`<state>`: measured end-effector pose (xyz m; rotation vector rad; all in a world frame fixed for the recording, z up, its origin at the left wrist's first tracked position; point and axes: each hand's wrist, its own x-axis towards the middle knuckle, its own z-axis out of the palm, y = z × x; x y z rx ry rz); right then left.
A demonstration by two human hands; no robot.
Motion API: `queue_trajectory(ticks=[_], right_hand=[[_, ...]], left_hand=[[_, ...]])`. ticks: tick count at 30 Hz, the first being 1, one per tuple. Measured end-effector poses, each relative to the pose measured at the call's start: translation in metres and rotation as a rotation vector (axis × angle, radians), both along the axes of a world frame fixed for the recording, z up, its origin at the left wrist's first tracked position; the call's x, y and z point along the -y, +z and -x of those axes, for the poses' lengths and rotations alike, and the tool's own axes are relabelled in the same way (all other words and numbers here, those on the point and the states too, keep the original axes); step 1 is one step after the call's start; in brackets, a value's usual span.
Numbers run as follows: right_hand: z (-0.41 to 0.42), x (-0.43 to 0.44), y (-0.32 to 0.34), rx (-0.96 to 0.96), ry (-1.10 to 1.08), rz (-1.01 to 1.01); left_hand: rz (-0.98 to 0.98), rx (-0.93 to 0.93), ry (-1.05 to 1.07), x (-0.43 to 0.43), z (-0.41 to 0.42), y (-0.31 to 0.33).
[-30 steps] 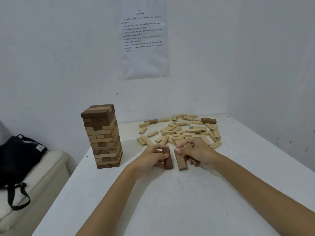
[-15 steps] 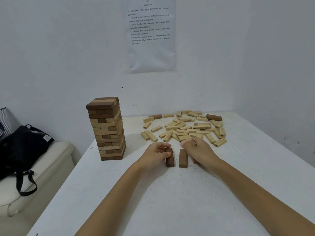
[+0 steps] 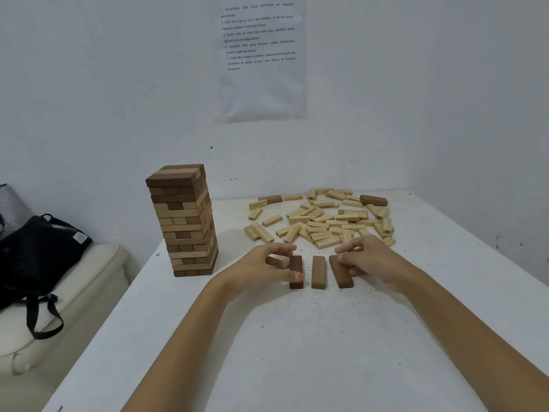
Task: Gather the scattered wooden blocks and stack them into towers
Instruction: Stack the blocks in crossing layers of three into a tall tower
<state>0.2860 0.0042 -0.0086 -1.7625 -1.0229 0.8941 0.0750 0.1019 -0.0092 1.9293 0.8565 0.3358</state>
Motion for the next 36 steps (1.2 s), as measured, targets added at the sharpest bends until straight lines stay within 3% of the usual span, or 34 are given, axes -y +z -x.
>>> queue_trajectory(ticks=[6, 13, 36], right_hand=[[-0.015, 0.011, 0.011, 0.250, 0.402, 0.156], [-0.012, 0.007, -0.001, 0.346, 0.411, 0.045], [-0.010, -0.002, -0.021, 0.358, 0.392, -0.148]], left_hand=[[-0.145, -0.039, 0.000, 0.004, -0.001, -0.007], [-0.259, 0.020, -0.009, 0.008, -0.008, -0.017], [-0.225, 0.053, -0.022, 0.007, -0.004, -0.016]])
